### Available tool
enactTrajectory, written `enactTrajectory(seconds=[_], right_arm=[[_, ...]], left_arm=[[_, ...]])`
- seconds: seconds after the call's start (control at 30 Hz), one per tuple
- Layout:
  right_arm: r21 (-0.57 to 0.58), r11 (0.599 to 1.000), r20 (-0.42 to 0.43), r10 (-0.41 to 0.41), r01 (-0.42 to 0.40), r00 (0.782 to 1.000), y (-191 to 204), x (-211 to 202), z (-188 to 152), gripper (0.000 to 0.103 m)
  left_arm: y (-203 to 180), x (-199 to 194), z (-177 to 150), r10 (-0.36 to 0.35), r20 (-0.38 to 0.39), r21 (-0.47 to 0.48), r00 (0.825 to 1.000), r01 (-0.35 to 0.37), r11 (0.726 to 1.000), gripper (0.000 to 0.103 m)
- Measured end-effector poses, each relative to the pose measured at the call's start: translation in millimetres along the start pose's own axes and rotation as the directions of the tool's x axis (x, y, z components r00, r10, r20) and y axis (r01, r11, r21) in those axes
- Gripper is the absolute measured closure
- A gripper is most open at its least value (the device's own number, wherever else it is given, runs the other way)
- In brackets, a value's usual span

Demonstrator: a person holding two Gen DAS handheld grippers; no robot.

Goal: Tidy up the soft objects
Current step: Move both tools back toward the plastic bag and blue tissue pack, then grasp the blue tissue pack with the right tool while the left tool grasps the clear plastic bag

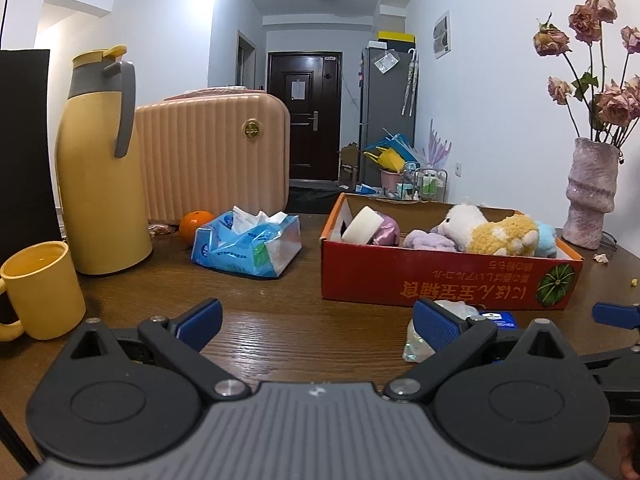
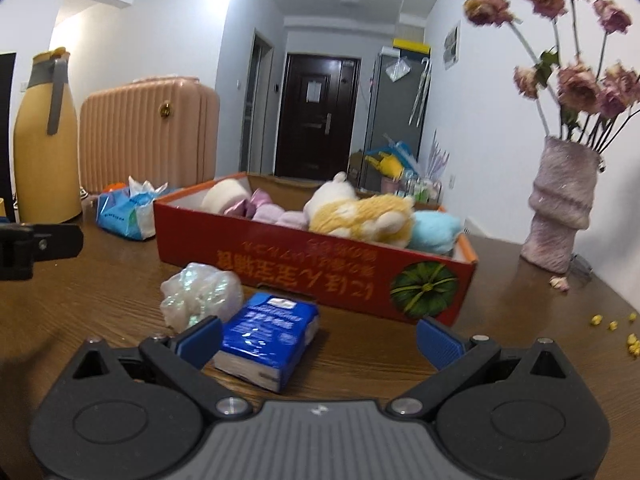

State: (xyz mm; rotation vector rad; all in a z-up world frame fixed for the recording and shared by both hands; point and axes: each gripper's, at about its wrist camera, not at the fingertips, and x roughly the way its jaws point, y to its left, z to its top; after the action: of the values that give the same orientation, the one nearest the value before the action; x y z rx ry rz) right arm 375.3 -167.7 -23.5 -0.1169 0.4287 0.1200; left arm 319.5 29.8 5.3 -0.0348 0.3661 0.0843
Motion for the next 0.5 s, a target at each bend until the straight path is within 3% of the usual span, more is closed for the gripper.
enactTrajectory(seconds=[0.3,0.5], right_arm=[[0.056,0.997,-0.131,-0.038,0.046,0.991,20,40,9,0.003],[0.088,0.996,-0.188,-0.006,0.023,0.982,21,53,9,0.024]], left_arm=[[20,5,2,0.015,-0.016,-0.020,1.000,-0.015,1.000,0.000],[22,5,2,0.004,-0.019,-0.023,1.000,-0.004,1.000,0.000]])
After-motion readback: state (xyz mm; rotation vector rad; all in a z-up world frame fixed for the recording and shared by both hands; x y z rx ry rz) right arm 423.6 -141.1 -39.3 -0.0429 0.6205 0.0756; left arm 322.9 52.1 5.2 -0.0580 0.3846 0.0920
